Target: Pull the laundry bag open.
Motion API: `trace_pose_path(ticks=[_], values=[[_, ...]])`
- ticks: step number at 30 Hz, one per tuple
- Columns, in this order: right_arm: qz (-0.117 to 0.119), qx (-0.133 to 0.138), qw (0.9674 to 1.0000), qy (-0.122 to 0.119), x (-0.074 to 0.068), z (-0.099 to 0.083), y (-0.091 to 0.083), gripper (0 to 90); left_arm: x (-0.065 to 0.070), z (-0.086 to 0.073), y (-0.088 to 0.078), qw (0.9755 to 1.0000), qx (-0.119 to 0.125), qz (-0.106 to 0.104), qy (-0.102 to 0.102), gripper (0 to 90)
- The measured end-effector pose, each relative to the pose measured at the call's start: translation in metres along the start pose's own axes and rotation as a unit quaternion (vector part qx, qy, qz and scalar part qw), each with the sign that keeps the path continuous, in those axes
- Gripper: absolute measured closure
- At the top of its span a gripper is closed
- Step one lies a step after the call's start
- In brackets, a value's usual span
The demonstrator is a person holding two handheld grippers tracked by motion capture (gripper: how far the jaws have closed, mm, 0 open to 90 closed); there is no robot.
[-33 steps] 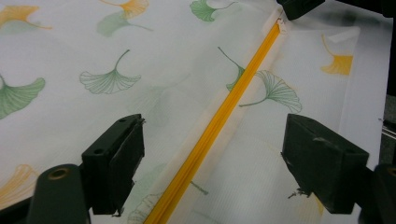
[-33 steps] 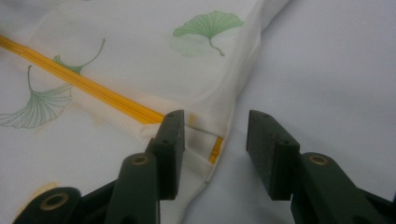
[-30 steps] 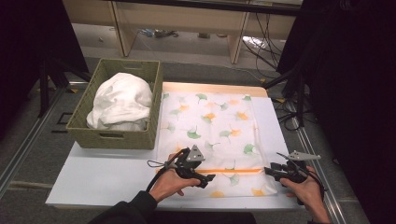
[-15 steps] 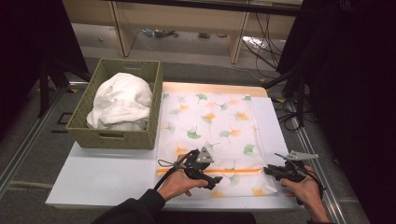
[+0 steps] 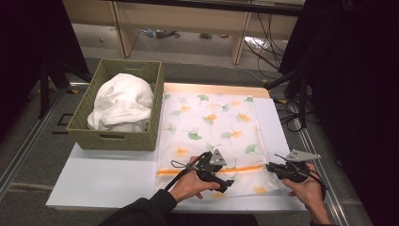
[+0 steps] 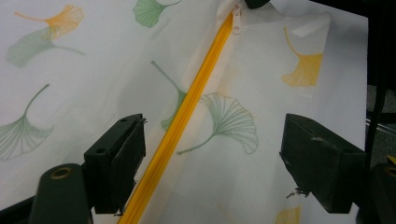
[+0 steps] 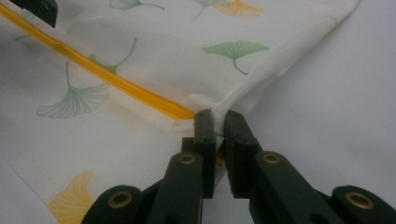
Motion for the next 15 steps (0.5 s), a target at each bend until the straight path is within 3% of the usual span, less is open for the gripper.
trace_pose_path(ticks=[1,3,4,6,7,8,9,11,14,15], values=[[-0.003,0.004,0.9999,-0.015,0.0,0.004,-0.001,85.5,0.001,0.003,0.002,1.0,0.001,0.0,0.003,21.9],[-0.005,0.009,0.9996,-0.028,-0.005,0.01,-0.001,85.6,0.002,0.007,0.004,1.0,0.006,-0.003,0.004,22.2],[-0.008,0.01,0.9997,-0.022,-0.008,0.012,-0.002,85.6,0.004,0.01,0.006,0.9999,0.008,-0.007,0.002,22.5],[-0.009,0.019,0.9989,-0.043,-0.01,0.018,-0.002,85.6,0.006,0.014,0.008,0.9999,0.011,-0.012,0.003,24.3],[-0.012,0.017,0.999,-0.04,-0.013,0.019,-0.003,85.6,0.008,0.016,0.01,0.9998,0.013,-0.017,-0.002,25.0],[-0.017,0.019,0.998,-0.057,-0.012,0.022,-0.003,85.6,0.009,0.018,0.012,0.9997,0.012,-0.022,0.0,26.1],[-0.022,0.017,0.998,-0.056,-0.015,0.023,-0.003,85.6,0.011,0.019,0.014,0.9994,0.01,-0.034,-0.002,29.2],[-0.019,0.016,0.9973,-0.069,-0.018,0.026,-0.002,85.6,0.014,0.02,0.019,0.9988,0.007,-0.047,-0.013,32.9],[-0.014,0.021,0.9969,-0.075,-0.024,0.031,-0.002,85.6,0.016,0.026,0.026,0.9985,0.01,-0.053,-0.01,33.3],[-0.014,0.026,0.9957,-0.087,-0.024,0.033,-0.001,85.5,0.016,0.028,0.027,0.9984,0.012,-0.055,-0.011,33.8]])
Point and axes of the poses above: each handheld gripper's, and its own axes: y roughly forward along the jaws, z roughly out of its top, x roughly to its right, the point moved 7 cm from there along y, roughly forward along the jaws, and after that the axes turned 5 degrees about z, right-handed, at the moved point
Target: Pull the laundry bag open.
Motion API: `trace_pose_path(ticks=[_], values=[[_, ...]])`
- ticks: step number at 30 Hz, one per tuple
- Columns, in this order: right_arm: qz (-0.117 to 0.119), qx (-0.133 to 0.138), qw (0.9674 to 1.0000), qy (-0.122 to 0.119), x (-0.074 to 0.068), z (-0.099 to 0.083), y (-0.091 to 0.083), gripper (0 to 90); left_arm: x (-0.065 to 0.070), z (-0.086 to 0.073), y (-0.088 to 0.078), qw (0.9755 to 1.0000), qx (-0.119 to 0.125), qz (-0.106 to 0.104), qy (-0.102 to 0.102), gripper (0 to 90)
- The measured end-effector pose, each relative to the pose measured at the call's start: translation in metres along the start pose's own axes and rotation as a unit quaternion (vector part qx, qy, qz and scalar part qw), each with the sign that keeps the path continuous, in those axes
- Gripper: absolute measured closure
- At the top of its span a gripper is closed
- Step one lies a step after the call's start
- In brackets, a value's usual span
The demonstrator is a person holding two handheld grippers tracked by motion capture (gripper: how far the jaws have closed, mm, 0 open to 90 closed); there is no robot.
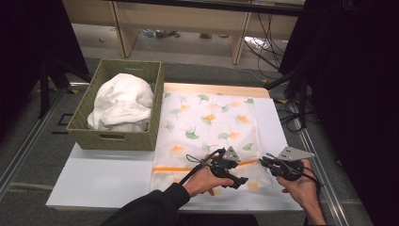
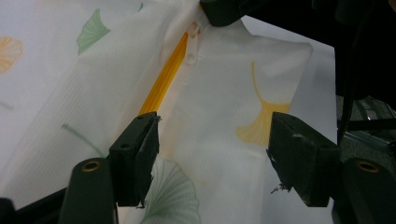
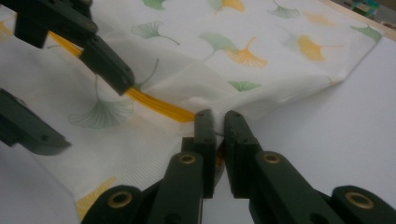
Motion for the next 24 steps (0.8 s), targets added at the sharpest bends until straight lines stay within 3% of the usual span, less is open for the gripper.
trace_pose_path(ticks=[6,7,8,10,11,12,14,17,22,24], values=[[0.014,0.008,0.9998,-0.012,-0.01,0.008,0.001,85.6,-0.002,0.008,0.005,0.9999,0.01,-0.012,-0.003,39.6],[0.017,0.011,0.9995,-0.023,-0.01,0.009,0.002,85.6,-0.003,0.009,0.007,0.9999,0.012,-0.01,-0.003,40.7],[0.02,0.013,0.9996,-0.014,-0.013,0.01,0.002,85.6,-0.004,0.008,0.008,0.9999,0.012,-0.007,-0.001,43.8],[0.021,0.012,0.9995,-0.02,-0.016,0.012,0.002,85.6,-0.005,0.005,0.009,0.9999,-0.001,-0.007,0.01,45.9],[0.027,0.012,0.9991,-0.03,-0.017,0.013,0.004,85.6,-0.004,0.004,0.01,1.0,0.001,-0.006,0.0,47.6],[0.028,0.011,0.9991,-0.03,-0.019,0.013,0.004,85.6,-0.006,0.003,0.009,0.9999,-0.002,-0.005,0.012,49.2],[0.035,0.008,0.9989,-0.03,-0.022,0.014,0.005,85.6,-0.007,0.002,0.008,1.0,-0.005,-0.004,0.0,52.4],[0.045,0.011,0.9983,-0.037,-0.026,0.016,0.008,85.6,-0.01,0.002,0.006,1.0,-0.009,0.0,0.002,56.4],[0.044,0.011,0.9975,-0.054,-0.029,0.019,0.01,85.6,-0.01,0.001,0.005,0.9998,-0.01,-0.006,-0.014,62.0],[0.036,0.003,0.9981,-0.049,-0.03,0.018,0.011,85.6,-0.01,0.001,0.004,0.9998,-0.012,-0.01,-0.009,64.4]])
Point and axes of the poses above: each handheld gripper's, and its own axes: y roughly forward along the jaws, z roughly out of its top, x roughly to its right, the point moved 7 cm from there along y, roughly forward along the jaws, and after that the axes turned 5 degrees about z, right-handed, at the moved point
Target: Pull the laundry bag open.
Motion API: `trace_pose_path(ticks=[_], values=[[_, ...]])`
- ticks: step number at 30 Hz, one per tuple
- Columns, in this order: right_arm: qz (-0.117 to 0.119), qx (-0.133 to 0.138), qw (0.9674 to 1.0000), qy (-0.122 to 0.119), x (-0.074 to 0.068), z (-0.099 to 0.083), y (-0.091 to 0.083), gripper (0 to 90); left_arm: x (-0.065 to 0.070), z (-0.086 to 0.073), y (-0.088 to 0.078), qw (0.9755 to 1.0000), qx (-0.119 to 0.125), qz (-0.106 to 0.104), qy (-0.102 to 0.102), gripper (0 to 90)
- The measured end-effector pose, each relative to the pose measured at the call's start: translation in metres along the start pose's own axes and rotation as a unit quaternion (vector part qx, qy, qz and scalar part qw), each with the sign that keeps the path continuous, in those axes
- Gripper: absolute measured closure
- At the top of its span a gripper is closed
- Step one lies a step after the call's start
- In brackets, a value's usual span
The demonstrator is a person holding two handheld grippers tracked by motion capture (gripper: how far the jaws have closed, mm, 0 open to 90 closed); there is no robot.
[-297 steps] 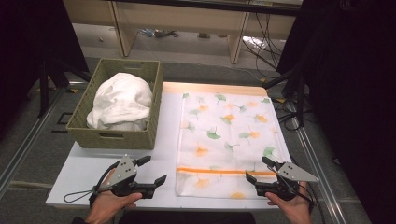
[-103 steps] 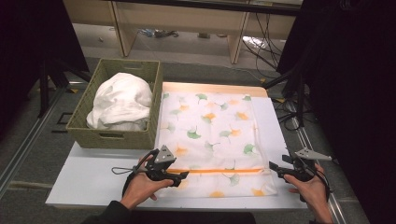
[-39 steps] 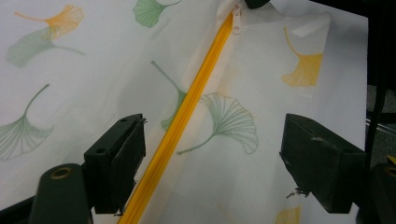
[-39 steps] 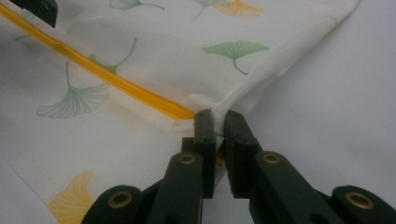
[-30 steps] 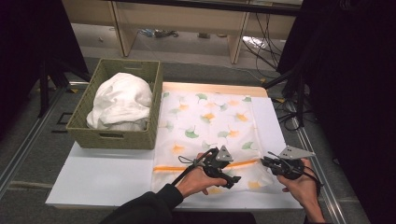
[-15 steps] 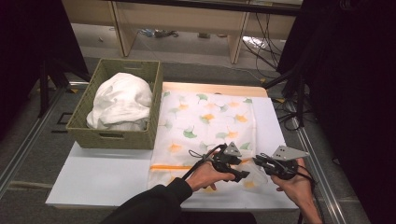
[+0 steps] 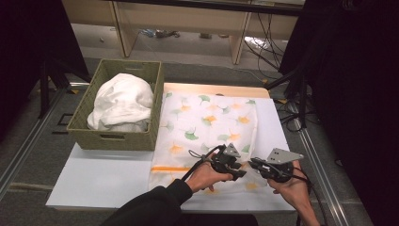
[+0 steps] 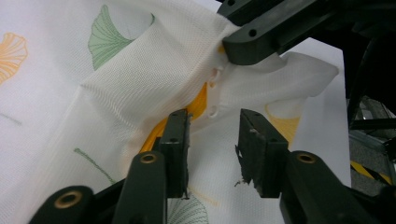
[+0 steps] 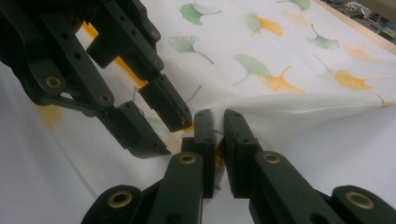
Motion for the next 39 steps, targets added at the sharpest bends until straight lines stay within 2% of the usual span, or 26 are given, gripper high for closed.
trace_pose_path(ticks=[3,4,7,8,10,11,12,13,16,17,19,21,22,28,29,32,33,35,36,38,39], values=[[0.0,0.001,1.0,-0.004,0.001,0.0,0.001,85.5,0.003,-0.001,0.001,1.0,-0.003,-0.005,-0.008,66.5],[0.004,0.0,1.0,0.001,-0.001,0.0,0.001,85.5,0.004,-0.002,0.002,0.9999,-0.006,-0.007,-0.007,66.9],[0.009,0.0,1.0,-0.004,-0.003,0.001,0.002,85.6,0.004,-0.003,0.004,1.0,-0.008,-0.003,-0.003,66.8],[0.013,0.0,0.9999,0.003,-0.005,0.001,0.002,85.6,0.003,-0.003,0.004,0.9999,-0.009,-0.003,-0.004,66.4],[0.025,0.001,0.9997,0.003,-0.008,0.002,0.004,85.6,0.002,-0.003,0.004,0.9999,-0.005,-0.005,-0.014,65.8],[0.028,0.003,0.9996,-0.001,-0.009,0.003,0.004,85.7,0.001,-0.003,0.004,0.9999,-0.004,-0.007,-0.012,65.5],[0.026,0.005,0.9996,-0.007,-0.01,0.004,0.005,85.7,0.0,-0.004,0.004,0.9999,-0.003,-0.007,-0.015,64.8],[0.033,0.005,0.9994,0.0,-0.012,0.004,0.005,85.7,0.0,-0.004,0.005,0.9997,-0.001,-0.009,-0.025,65.4],[0.034,0.001,0.9994,0.0,-0.014,0.004,0.007,85.7,-0.002,-0.005,0.004,0.9998,-0.001,-0.012,-0.019,70.3],[0.031,0.002,0.9995,-0.008,-0.012,0.004,0.007,85.7,-0.002,-0.005,0.004,0.9998,-0.002,-0.011,-0.015,71.8],[0.035,0.001,0.9994,-0.004,-0.013,0.003,0.007,85.7,-0.003,-0.005,0.003,0.9999,-0.001,-0.011,-0.008,74.2],[0.039,0.001,0.9992,0.002,-0.014,0.003,0.007,85.7,-0.002,-0.004,0.002,0.9999,0.001,-0.009,-0.013,77.9],[0.034,0.001,0.9994,-0.002,-0.012,0.003,0.006,85.7,-0.002,-0.004,0.001,0.9999,0.0,-0.01,-0.01,80.6],[0.037,0.001,0.9993,0.001,-0.012,0.002,0.006,85.7,-0.002,-0.003,-0.002,0.9998,0.003,-0.017,-0.008,88.6],[0.038,0.003,0.9992,-0.008,-0.011,0.002,0.007,85.7,-0.001,-0.003,-0.002,0.9998,0.004,-0.015,-0.009,88.7],[0.037,0.004,0.9993,-0.008,-0.012,0.003,0.007,85.6,-0.002,-0.003,-0.001,0.9996,0.008,-0.022,-0.014,88.6],[0.04,0.001,0.9992,-0.002,-0.014,0.002,0.007,85.6,-0.003,-0.004,-0.001,0.9997,0.008,-0.021,-0.008,87.3],[0.035,0.0,0.9994,-0.004,-0.014,0.003,0.007,85.6,-0.004,-0.005,-0.001,0.9997,0.005,-0.016,-0.019,81.0],[0.038,-0.001,0.9993,-0.004,-0.015,0.003,0.007,85.6,-0.004,-0.005,0.0,0.9997,0.007,-0.017,-0.018,79.6],[0.039,0.001,0.9992,-0.004,-0.015,0.003,0.008,85.6,-0.004,-0.005,0.0,0.9996,0.008,-0.021,-0.016,81.5],[0.039,0.002,0.9992,-0.004,-0.015,0.003,0.008,85.6,-0.004,-0.006,0.0,0.9997,0.008,-0.016,-0.015,83.4]])
Point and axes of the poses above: each handheld gripper's, and its own axes: y roughly forward along the jaws, z roughly out of its top, x roughly to its right, the point moved 7 cm from there along y, roughly forward along the jaws, and after that the axes turned 5 degrees about z, right-handed, at the moved point
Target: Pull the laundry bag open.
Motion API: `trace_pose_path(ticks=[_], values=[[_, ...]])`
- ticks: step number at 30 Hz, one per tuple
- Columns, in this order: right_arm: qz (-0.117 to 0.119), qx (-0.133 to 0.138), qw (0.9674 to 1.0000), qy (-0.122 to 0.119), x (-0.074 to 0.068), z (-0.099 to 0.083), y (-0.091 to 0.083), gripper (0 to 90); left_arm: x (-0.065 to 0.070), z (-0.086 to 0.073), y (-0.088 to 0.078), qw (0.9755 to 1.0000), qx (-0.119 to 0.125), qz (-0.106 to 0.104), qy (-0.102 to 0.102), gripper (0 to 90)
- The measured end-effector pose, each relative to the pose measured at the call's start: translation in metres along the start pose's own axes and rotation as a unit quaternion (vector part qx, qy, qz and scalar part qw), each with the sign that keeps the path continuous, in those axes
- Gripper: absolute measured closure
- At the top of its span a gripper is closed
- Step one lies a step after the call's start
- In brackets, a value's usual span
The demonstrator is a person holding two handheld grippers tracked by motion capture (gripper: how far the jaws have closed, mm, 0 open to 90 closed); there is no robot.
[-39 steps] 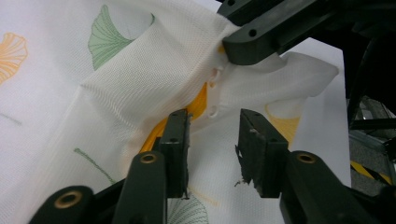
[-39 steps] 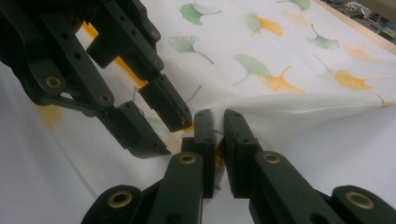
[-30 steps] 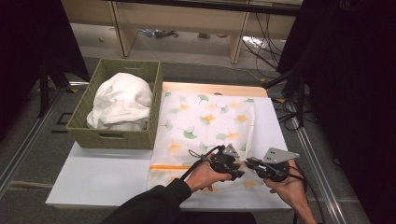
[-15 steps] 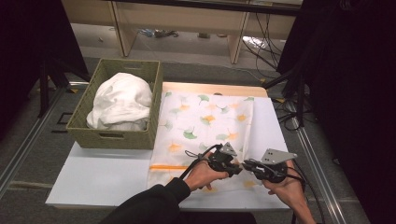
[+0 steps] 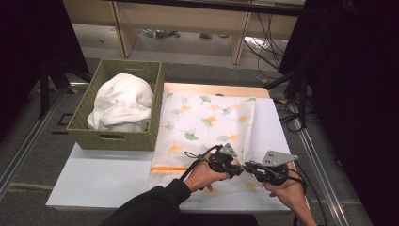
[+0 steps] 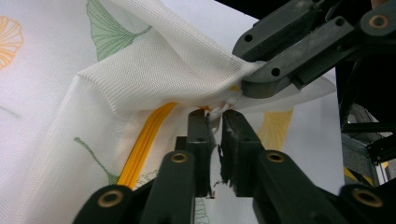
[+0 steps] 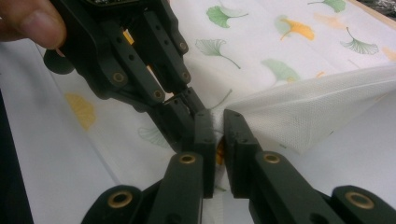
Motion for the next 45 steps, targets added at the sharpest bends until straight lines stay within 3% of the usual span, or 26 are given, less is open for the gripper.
trace_pose_path(ticks=[6,16,21,23,24,29,30,31,33,38,40,42,45], values=[[0.007,0.0,1.0,0.004,-0.002,0.0,0.001,85.6,0.001,-0.001,0.001,1.0,0.008,-0.001,0.002,88.8],[0.003,0.01,0.9999,-0.005,-0.001,0.003,0.0,85.9,-0.001,0.0,-0.001,0.9999,0.011,0.003,0.005,89.4],[-0.005,0.012,0.9999,-0.01,-0.002,0.005,-0.002,86.0,-0.005,-0.003,0.001,0.9997,0.003,0.019,0.017,89.5],[0.005,0.015,0.9999,0.002,-0.005,0.004,-0.003,86.1,-0.008,-0.006,0.001,0.9987,-0.008,0.031,0.039,89.5],[0.007,0.019,0.9998,-0.002,-0.003,0.004,-0.004,86.1,-0.008,-0.006,0.001,0.9993,-0.007,0.023,0.03,89.5],[0.001,0.025,0.9995,0.021,0.002,-0.002,-0.013,86.2,-0.013,-0.008,0.0,0.9986,-0.014,0.035,0.038,89.5],[-0.006,0.027,0.9995,0.012,0.004,-0.002,-0.016,86.2,-0.013,-0.009,0.0,0.9986,-0.017,0.036,0.036,89.6],[-0.004,0.028,0.9993,0.022,0.002,-0.003,-0.017,86.2,-0.015,-0.01,0.0,0.9982,-0.018,0.04,0.042,89.5],[-0.014,0.029,0.9994,0.011,0.005,-0.003,-0.021,86.2,-0.017,-0.011,-0.001,0.998,-0.022,0.04,0.044,89.5],[-0.023,0.026,0.9993,0.013,0.012,-0.01,-0.025,86.2,-0.019,-0.015,-0.002,0.9966,-0.034,0.049,0.057,89.5],[-0.023,0.02,0.9992,0.027,0.013,-0.014,-0.026,86.2,-0.019,-0.016,-0.002,0.9959,-0.04,0.051,0.063,89.5],[-0.032,0.018,0.9991,0.022,0.015,-0.016,-0.026,86.2,-0.019,-0.017,-0.001,0.9962,-0.042,0.052,0.057,89.5],[-0.031,0.016,0.9991,0.023,0.016,-0.017,-0.025,86.2,-0.023,-0.018,-0.002,0.9946,-0.051,0.058,0.07,89.5]])
Point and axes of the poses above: each handheld gripper's, and its own axes: y roughly forward along the jaws, z roughly out of its top, x roughly to its right, the point moved 7 cm from there along y, roughly forward along the jaws, and after that the axes turned 5 degrees about z, right-handed, at the moved point
